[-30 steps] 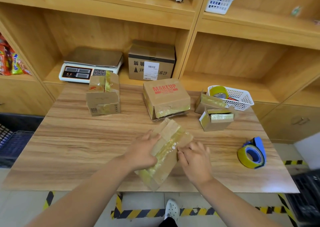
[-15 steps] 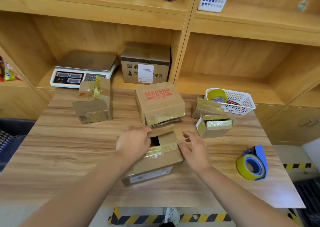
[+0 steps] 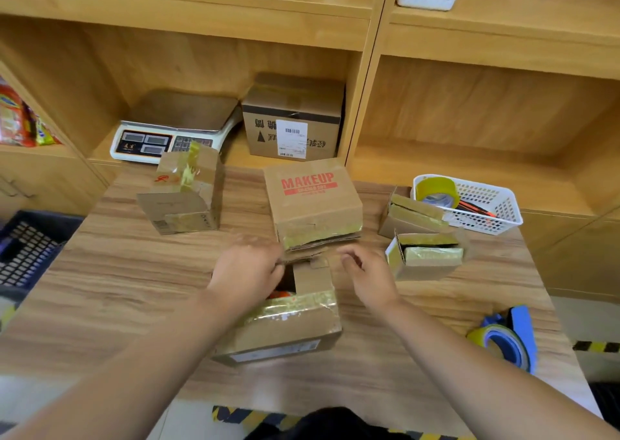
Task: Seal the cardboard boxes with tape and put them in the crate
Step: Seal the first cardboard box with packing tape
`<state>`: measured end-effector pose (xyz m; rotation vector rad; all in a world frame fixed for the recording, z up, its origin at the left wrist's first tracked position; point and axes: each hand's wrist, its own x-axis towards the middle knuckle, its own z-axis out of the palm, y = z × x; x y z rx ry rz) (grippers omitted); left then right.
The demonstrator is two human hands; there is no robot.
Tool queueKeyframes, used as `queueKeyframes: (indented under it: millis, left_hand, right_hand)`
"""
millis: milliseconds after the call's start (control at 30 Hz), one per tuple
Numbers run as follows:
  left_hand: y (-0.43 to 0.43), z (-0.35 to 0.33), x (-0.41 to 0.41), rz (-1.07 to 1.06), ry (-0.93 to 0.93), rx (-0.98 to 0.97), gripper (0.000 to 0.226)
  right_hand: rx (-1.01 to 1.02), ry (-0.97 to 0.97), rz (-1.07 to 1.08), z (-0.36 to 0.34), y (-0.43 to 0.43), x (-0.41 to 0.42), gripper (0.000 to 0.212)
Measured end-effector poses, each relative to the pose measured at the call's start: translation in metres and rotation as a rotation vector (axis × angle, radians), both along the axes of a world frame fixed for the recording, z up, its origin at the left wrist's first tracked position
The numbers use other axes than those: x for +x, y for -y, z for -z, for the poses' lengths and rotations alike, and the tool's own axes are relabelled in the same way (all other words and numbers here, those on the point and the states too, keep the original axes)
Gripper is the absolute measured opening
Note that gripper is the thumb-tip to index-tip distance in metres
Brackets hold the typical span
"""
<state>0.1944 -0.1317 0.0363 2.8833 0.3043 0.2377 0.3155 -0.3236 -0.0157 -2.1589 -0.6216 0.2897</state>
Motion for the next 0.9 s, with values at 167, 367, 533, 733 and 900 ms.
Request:
queueKeyframes:
  millis: [167,367,533,733,900]
  left_hand:
    - [0.015,0.019,-0.015,0.014,-0.115,-0.069,0.026]
    - [0.023,0.037,-0.012,-0.076,-0.064,-0.161,0.05]
    - [0.025,0.051,-0.003,-0.155,-0.119,-0.109,0.066]
    - [0.023,0.055,0.009,-0.096,-0.183,0.092,0.069]
    - [0.013,0.056,0.018,-0.031,-0.175,0.125,0.075]
  right_hand:
    - [0.04,0.001,-0.057,0.006,-0.003,0.009,0.019]
    - [0.129,-0.266,-0.143,0.012,-0.019,0.007,0.012]
    - [0.119,-0.305,-0.133,0.022,-0.019,0.005,0.013]
    - [0.118,-0.34,-0.163,0.018,-0.015,0.01,0.017]
    - [0.051,-0.254,-0.063,0.031,0.031,0.023,0.019]
